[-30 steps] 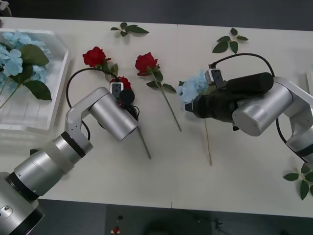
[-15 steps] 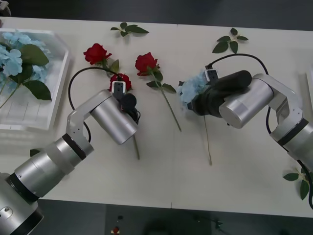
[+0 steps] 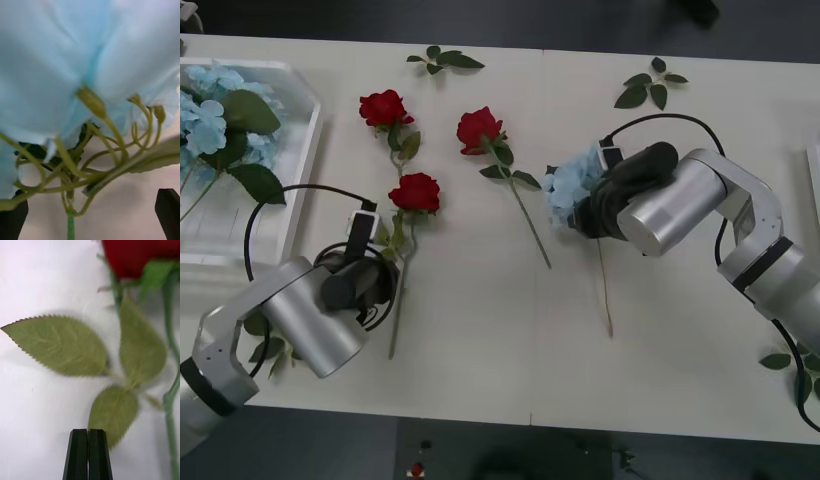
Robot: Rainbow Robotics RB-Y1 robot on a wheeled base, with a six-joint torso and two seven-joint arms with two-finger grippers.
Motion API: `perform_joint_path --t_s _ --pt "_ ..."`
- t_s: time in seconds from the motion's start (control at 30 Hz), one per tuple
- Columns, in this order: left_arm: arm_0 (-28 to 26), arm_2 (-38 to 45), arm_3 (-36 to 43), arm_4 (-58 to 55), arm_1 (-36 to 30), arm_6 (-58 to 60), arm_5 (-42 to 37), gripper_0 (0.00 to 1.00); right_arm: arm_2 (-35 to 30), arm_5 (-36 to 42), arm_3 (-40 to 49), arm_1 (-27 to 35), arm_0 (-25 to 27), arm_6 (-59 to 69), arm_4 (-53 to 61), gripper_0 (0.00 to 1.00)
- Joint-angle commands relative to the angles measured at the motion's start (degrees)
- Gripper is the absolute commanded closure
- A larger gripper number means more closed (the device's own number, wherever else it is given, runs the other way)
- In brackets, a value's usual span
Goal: Put the red flowers into the right box and the blue flowers into the left box
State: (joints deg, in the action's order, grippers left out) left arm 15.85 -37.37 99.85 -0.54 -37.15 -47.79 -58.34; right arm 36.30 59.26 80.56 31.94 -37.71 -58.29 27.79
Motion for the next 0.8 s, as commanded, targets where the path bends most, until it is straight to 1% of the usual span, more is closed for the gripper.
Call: perform_joint_path --t_s 0.03,0.1,0.13,0.17,0.3,0.33,0.37,0.4,0.47,0.53,0.63,0.67,0.73,0.8 --pt "-2.75 0.28 4.04 0.54 -2.48 -1.08 2.53 1.0 -0.27 0.25 1.0 -0.3 -1.84 1.95 -0.37 0.33" --pt "-4.16 0.54 5.01 0.98 -3.1 -0.99 3.15 1.0 -0.27 0.25 1.0 -0.3 -1.75 1.95 -0.28 0.8" --pt "-4.6 0.63 5.36 1.07 -3.27 -0.99 3.32 1.0 -0.27 0.25 1.0 -0.3 -1.84 1.95 -0.28 0.91" --pt "-5.39 0.98 5.89 1.16 -3.54 -0.99 3.85 1.0 -0.27 0.16 1.0 -0.3 -1.75 1.95 -0.28 1.0" --pt "-5.65 1.07 6.33 1.16 -3.8 -0.99 4.2 0.99 -0.27 0.16 1.0 -0.3 -1.75 1.95 -0.28 1.0" --pt "-5.39 1.07 6.41 1.16 -3.54 -1.08 4.2 0.68 -0.27 0.25 1.0 -0.3 -1.84 1.95 -0.19 1.0" --pt "-5.04 1.07 6.41 1.16 -3.27 -0.99 4.2 0.5 -0.18 0.25 1.0 -0.3 -1.75 1.95 -0.28 1.0" --pt "-4.68 1.24 6.41 1.16 -3.1 -0.9 4.2 0.39 -0.27 0.25 1.0 -0.3 -1.75 1.86 -0.28 1.0" --pt "-4.16 2.47 6.85 1.07 -2.92 -0.82 4.2 0.23 -0.27 0.25 1.0 -0.21 -1.75 1.95 -0.28 1.0" --pt "-3.98 3.62 7.2 1.07 -2.75 -0.9 4.2 0.2 -0.27 0.25 1.0 -0.21 -1.84 1.95 -0.28 1.0" --pt "-2.75 4.85 7.2 -0.51 -2.66 -1.08 4.11 0.13 -0.27 0.25 1.0 -0.21 -1.75 1.95 -0.19 1.0" --pt "-1.87 5.2 7.2 -1.92 -2.75 -1.17 4.03 0.05 -0.27 0.25 1.0 -0.12 -1.75 1.95 -0.28 1.0" --pt "-0.73 5.64 7.2 -3.94 -2.75 -1.34 3.5 0.01 -0.27 0.16 1.09 0.14 -1.84 1.77 0.16 1.0" --pt "0.85 5.99 7.2 -6.14 -2.66 -1.43 2.62 0.0 -0.53 -0.02 2.23 1.11 -1.84 1.95 1.48 1.0"
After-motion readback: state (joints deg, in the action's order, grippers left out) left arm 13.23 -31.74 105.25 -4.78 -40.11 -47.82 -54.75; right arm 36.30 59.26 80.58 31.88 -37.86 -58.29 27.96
